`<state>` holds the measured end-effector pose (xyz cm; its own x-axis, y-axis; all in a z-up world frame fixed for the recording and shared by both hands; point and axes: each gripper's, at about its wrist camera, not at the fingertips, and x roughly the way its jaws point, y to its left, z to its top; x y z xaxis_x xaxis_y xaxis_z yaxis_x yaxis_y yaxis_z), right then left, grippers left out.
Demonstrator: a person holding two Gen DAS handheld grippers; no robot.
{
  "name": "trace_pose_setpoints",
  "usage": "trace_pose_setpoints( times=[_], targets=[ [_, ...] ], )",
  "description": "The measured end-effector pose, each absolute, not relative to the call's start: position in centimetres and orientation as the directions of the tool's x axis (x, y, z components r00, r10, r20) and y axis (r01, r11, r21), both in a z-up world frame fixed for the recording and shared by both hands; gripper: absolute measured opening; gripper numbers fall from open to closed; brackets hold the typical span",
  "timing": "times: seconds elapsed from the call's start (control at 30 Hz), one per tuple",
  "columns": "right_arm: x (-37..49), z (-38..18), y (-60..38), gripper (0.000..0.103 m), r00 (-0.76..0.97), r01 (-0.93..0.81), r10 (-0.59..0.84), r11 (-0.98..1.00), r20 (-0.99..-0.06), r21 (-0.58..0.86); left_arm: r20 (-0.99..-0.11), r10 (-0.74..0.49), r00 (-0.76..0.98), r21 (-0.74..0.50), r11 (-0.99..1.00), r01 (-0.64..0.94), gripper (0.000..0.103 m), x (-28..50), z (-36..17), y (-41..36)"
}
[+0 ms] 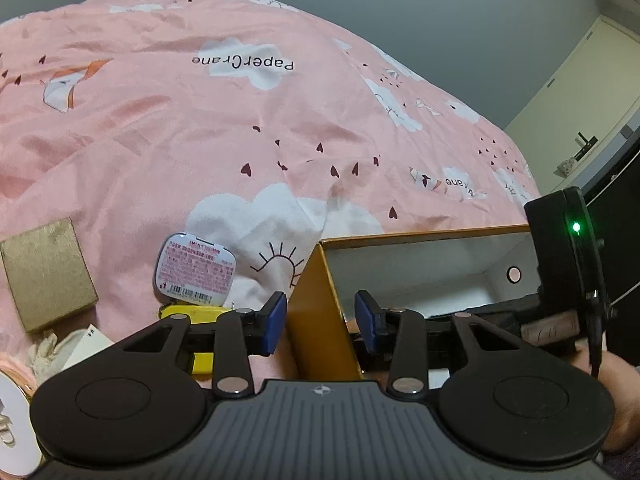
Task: Organize rigid objects
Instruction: 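Lower the pink bottle into the box and open the right gripper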
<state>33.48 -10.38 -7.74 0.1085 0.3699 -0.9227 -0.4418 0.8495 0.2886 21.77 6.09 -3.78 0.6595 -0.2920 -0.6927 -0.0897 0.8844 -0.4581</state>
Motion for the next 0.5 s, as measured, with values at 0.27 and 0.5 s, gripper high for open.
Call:
trace_pose_setpoints(
  times=[0.27,0.5],
  targets=[
    [32.9,-7.4,-10.7,0.044,0.130,-0.424,0.383,0.855,-0.914,0.298,-0.690,-0.288,0.664,-0.460,0.883,-0.096,0.045,21.5,-3.6,6.1],
    [32.4,-5.2,-12.4,0.053,0.180,-0.418,0.390,0.861,-0.903,0.289,-0.687,-0.289,0.666,-0.461,0.883,-0.092,0.045,21.1,-3.4,6.0]
  ],
)
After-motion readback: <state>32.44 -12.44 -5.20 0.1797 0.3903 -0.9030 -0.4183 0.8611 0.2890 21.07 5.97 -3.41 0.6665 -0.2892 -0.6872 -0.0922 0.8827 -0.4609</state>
